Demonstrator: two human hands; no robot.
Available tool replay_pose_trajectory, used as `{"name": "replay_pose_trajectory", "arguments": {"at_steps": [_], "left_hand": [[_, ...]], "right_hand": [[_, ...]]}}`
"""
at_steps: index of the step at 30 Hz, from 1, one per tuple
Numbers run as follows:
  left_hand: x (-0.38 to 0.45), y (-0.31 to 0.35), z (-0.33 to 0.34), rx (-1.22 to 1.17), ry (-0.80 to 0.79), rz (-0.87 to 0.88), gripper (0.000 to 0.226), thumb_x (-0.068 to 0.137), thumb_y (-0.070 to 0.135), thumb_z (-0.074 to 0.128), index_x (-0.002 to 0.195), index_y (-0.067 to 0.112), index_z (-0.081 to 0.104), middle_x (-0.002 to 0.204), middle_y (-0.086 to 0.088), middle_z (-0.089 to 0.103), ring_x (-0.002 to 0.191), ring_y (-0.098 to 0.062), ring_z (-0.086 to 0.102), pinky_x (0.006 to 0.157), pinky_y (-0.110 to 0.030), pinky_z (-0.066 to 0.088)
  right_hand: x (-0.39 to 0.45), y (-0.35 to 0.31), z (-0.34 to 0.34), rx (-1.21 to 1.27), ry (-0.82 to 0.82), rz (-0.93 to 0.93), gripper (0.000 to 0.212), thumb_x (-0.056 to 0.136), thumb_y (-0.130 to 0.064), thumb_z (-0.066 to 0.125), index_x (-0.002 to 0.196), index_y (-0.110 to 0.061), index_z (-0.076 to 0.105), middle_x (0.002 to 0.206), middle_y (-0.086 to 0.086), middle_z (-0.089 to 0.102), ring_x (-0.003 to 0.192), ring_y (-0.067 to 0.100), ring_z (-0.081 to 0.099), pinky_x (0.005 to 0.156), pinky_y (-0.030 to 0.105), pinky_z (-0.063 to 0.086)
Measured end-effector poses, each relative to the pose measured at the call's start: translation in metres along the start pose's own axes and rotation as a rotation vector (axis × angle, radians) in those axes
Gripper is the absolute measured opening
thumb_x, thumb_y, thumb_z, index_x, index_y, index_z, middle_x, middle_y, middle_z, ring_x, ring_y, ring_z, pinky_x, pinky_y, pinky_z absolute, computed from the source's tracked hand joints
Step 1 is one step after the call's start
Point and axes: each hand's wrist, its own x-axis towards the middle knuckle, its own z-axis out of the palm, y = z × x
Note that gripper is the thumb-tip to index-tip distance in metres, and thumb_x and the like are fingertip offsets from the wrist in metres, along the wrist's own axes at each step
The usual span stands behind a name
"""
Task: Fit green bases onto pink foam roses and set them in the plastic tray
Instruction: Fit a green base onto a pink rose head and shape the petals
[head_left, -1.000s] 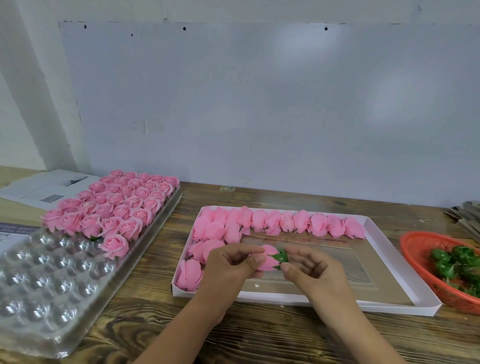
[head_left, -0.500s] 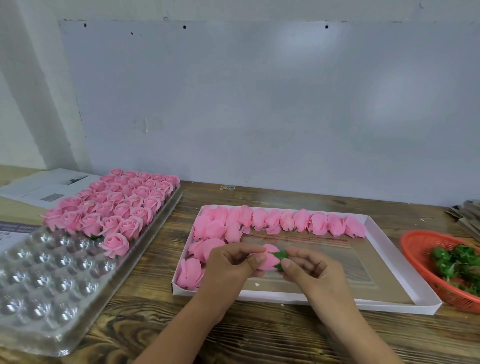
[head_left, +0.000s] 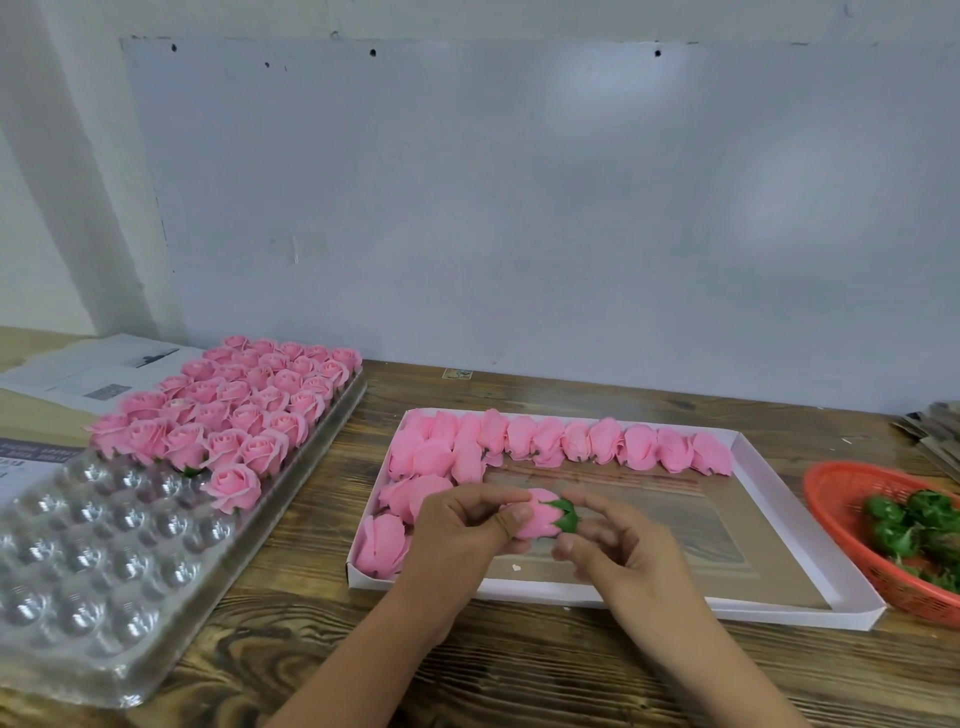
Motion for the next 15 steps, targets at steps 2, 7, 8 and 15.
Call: {"name": "replay_pose_trajectory", "arguments": {"at_steps": [2, 7, 8, 15], "left_hand": [[0.0004, -0.0007, 0.0, 0.002, 0.003, 0.0, 0.014, 0.087, 0.004, 0.071, 0.092, 0.014, 0.079, 0.09, -0.009, 0.079, 0.078, -0.017, 0.075, 0.067, -0.023, 0.06], [0.0005, -0.0005, -0.0006, -0.001, 0.002, -0.004, 0.016, 0.088, 0.006, 0.071, 0.09, 0.019, 0.08, 0.091, -0.008, 0.079, 0.08, -0.017, 0.075, 0.068, -0.023, 0.06], [0.0003, -0.0005, -0.0009, 0.003, -0.002, -0.005, 0.017, 0.088, 0.006, 0.071, 0.089, 0.021, 0.08, 0.091, -0.008, 0.079, 0.081, -0.017, 0.075, 0.068, -0.023, 0.06], [-0.001, 0.0009, -0.0001, 0.003, -0.019, 0.007, 0.017, 0.083, 0.015, 0.073, 0.083, 0.03, 0.083, 0.09, -0.007, 0.079, 0.081, -0.017, 0.075, 0.068, -0.022, 0.059]], "right_hand": [[-0.0005, 0.0006, -0.0003, -0.004, -0.009, -0.008, 0.038, 0.089, -0.003, 0.066, 0.119, -0.027, 0.063, 0.086, -0.001, 0.077, 0.08, 0.008, 0.071, 0.07, 0.016, 0.051], [-0.0023, -0.0001, -0.0004, -0.11, 0.014, -0.052, 0.037, 0.089, -0.008, 0.068, 0.117, -0.033, 0.064, 0.098, -0.011, 0.076, 0.092, 0.006, 0.071, 0.076, 0.021, 0.054], [-0.0027, -0.0001, -0.0005, -0.163, 0.034, -0.08, 0.038, 0.088, -0.01, 0.07, 0.115, -0.036, 0.064, 0.099, -0.017, 0.075, 0.094, 0.002, 0.07, 0.075, 0.017, 0.053], [-0.0035, 0.0047, -0.0023, -0.302, 0.056, -0.141, 0.038, 0.088, -0.024, 0.071, 0.125, -0.032, 0.065, 0.103, -0.023, 0.073, 0.091, -0.008, 0.066, 0.076, 0.013, 0.051]]}}
